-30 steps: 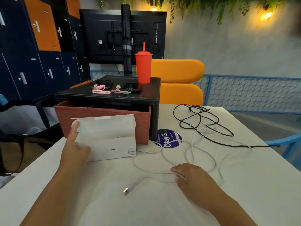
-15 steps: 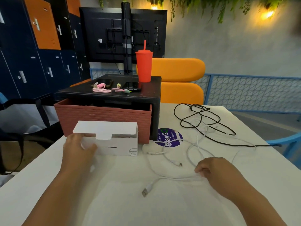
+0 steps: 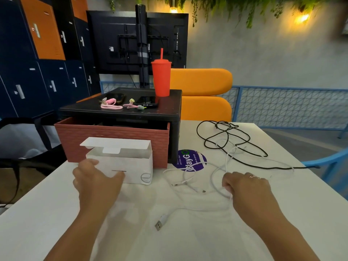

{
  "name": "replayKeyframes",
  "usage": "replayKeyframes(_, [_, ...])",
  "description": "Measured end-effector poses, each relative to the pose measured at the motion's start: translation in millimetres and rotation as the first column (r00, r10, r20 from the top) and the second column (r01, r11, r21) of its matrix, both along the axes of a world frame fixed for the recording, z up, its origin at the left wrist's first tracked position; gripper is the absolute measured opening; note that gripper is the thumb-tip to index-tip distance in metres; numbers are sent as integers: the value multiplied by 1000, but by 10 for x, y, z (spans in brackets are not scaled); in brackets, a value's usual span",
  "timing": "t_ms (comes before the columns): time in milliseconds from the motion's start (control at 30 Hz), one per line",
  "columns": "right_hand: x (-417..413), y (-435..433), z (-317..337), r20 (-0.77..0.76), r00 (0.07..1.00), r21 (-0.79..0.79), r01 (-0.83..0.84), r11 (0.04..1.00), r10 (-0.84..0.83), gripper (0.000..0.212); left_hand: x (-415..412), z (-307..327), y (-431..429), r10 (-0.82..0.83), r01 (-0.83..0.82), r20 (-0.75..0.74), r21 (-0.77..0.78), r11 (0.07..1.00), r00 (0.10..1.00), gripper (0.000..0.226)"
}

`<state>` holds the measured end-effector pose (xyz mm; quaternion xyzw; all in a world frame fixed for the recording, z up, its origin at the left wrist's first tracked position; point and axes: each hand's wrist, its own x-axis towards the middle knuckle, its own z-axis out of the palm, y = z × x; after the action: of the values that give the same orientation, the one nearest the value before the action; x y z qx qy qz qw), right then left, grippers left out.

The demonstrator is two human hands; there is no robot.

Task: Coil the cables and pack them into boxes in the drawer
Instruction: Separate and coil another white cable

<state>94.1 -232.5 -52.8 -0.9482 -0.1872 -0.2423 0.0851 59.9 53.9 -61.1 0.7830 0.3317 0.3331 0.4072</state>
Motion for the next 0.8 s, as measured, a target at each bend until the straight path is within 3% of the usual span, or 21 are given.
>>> replayKeyframes(100, [-33, 28, 21, 127, 990, 169, -89, 982, 68, 59, -29, -59, -238, -242, 236, 48, 99, 967, 969, 29])
replayKeyframes(200, [-110, 130, 64, 154, 979, 284, -176, 942, 136, 58, -99, -144, -479, -573, 549, 19, 262, 794, 819, 42])
replayKeyframes(267, [-143, 150, 82, 73, 979, 380, -206, 902, 193, 58, -134, -165, -557, -700, 676, -20, 281, 681, 713, 41])
replayKeyframes(333, [-179, 143, 100, -22, 966, 472, -217, 854, 257, 47, -145, -163, -578, -764, 752, -19, 192, 630, 645, 21])
replayKeyframes(433, [-185, 105, 142, 79, 974, 584, -219, 782, 213, 27, -134, -138, -572, -728, 720, 80, 112, 685, 681, 24])
replayKeyframes(500, [-146, 59, 130, 106, 984, 632, -179, 754, 145, 24, -102, -82, -557, -652, 681, 235, -68, 729, 721, 26])
replayKeyframes(533, [-118, 30, 124, 96, 990, 639, -141, 756, 104, 26, -83, -56, -526, -598, 683, 346, -228, 694, 723, 23])
replayKeyframes(600, [-38, -50, 95, 78, 997, 607, -43, 794, -5, 33, -74, 16, -433, -476, 754, 585, -503, 423, 657, 17])
replayKeyframes(633, [4, -89, 80, 65, 995, 563, 24, 826, -74, 34, -91, 57, -385, -418, 794, 677, -543, 274, 607, 26])
replayKeyframes(700, [66, -134, 39, 10, 975, 418, 199, 886, -224, 24, -92, 62, -295, -339, 822, 756, -559, 111, 560, 44])
replayKeyframes(733, [87, -141, 10, -17, 960, 329, 271, 905, -281, 22, -80, 38, -250, -308, 844, 801, -536, 17, 514, 43])
replayKeyframes(800, [95, -136, -31, -70, 941, 149, 338, 929, -331, 21, -42, -26, -196, -298, 876, 880, -437, -204, 370, 16])
